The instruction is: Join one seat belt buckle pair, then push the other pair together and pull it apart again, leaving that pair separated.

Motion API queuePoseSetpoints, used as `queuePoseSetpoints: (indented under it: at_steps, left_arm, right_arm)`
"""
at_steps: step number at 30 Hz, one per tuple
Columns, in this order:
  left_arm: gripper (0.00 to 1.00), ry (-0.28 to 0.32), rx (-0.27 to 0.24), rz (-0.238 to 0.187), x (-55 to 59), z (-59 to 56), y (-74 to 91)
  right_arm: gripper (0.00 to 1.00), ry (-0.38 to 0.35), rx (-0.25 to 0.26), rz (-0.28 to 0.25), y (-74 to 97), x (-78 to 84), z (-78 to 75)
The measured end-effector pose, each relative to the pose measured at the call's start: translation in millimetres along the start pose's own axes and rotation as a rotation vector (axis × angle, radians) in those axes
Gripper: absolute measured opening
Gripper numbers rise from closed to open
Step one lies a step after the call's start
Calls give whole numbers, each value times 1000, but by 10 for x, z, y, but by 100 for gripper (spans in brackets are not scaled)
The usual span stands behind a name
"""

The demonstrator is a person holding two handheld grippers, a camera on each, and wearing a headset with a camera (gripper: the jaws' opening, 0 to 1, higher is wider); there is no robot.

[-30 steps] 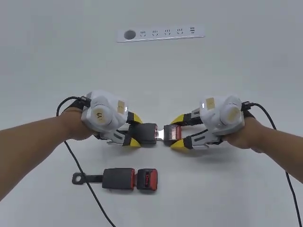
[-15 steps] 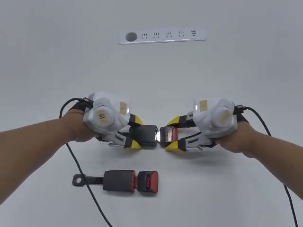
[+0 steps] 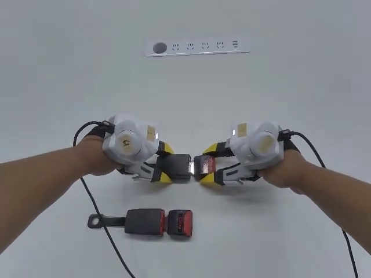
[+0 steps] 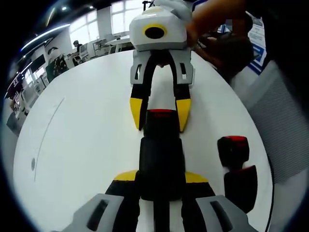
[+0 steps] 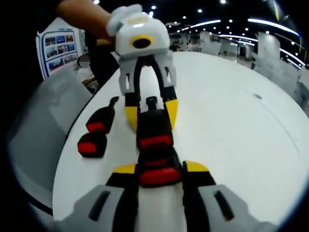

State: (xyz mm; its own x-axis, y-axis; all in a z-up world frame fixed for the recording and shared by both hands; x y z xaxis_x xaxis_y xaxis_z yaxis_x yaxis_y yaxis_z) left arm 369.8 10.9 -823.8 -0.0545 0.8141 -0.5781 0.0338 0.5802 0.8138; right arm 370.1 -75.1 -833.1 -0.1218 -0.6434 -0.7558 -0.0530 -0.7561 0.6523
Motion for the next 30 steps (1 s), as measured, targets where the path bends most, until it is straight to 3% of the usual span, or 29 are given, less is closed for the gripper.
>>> queuePoseSetpoints:
  at_steps: [30]
  left_arm:
    - [34, -5, -2, 3, 84, 56, -37]
  right_arm:
    - [36, 15, 36, 52, -16, -14, -7]
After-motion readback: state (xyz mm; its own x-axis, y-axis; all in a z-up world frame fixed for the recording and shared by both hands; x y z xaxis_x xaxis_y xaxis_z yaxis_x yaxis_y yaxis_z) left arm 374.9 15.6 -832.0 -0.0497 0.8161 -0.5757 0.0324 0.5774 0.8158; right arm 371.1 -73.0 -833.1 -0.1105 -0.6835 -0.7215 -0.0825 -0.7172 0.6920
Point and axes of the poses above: the centre of the closed fingertips' face, and the gripper's own axes: y roughly backward along the fingers, z roughly to its left, x roughly out of its underside, the point moved 3 cm from there along y, roughly backward along the fingers, and after that the axes turned 3 degrees about y, right-handed, at the moved point
